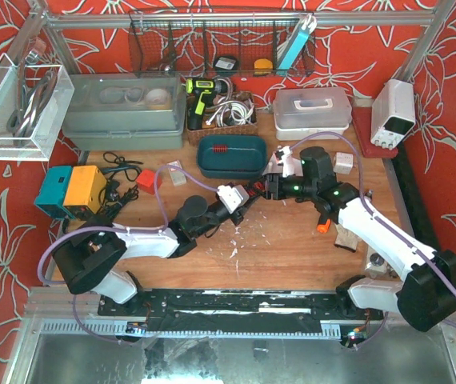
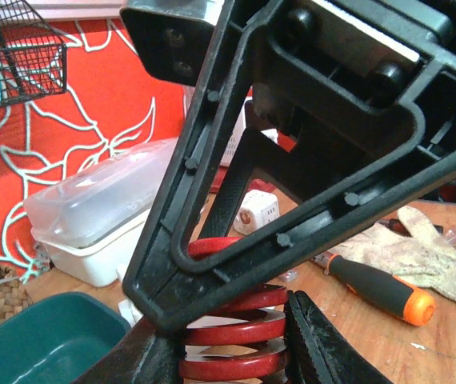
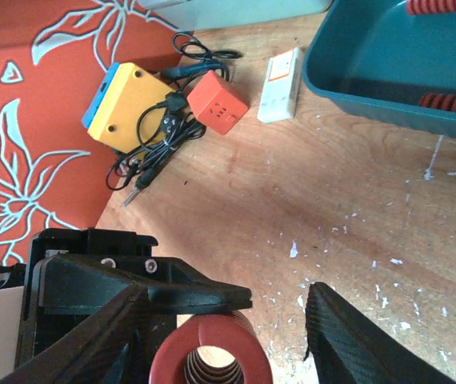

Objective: Install the large spring

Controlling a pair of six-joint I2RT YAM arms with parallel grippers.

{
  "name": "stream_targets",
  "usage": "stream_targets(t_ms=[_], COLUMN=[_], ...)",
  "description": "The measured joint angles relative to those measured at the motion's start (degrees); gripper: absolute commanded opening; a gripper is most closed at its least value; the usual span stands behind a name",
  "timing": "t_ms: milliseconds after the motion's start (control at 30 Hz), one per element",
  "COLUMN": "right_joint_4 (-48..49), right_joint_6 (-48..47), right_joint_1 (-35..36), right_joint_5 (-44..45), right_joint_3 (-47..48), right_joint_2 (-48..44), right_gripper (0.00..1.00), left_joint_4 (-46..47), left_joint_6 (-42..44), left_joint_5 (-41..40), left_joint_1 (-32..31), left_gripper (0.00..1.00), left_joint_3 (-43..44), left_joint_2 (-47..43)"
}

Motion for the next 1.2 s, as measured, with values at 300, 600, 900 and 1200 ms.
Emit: stream_targets(t_ms=[300, 600, 900, 1200], right_joint_4=[1.2, 2.3, -3.0, -3.7], right_joint_6=[-0.5, -0.7, -5.1, -14.3], right_joint_1=[0.0, 0.0, 0.4, 0.2], right_joint_5=[-3.9, -3.6, 14.6, 37.7], right_joint_3=[0.0, -0.2, -0.2, 2.3], right_joint_2=[0.7, 0.2, -3.7, -0.3], right_gripper=[0.22, 0.0, 0.0, 0.0], left_joint_4=[0.2, 1.0, -6.3, -15.8], left_joint_6=[0.7, 0.6, -5.8, -15.1], left_joint_5=[-0.2, -3.2, -9.9, -14.2], left_joint_1=[-0.3, -0.7, -0.9, -0.9], left_gripper=[0.0, 0.59, 1.0, 1.0], left_joint_3=[0.0, 0.0, 0.0, -1.6], left_joint_2=[0.0, 0.0, -0.2, -0.6])
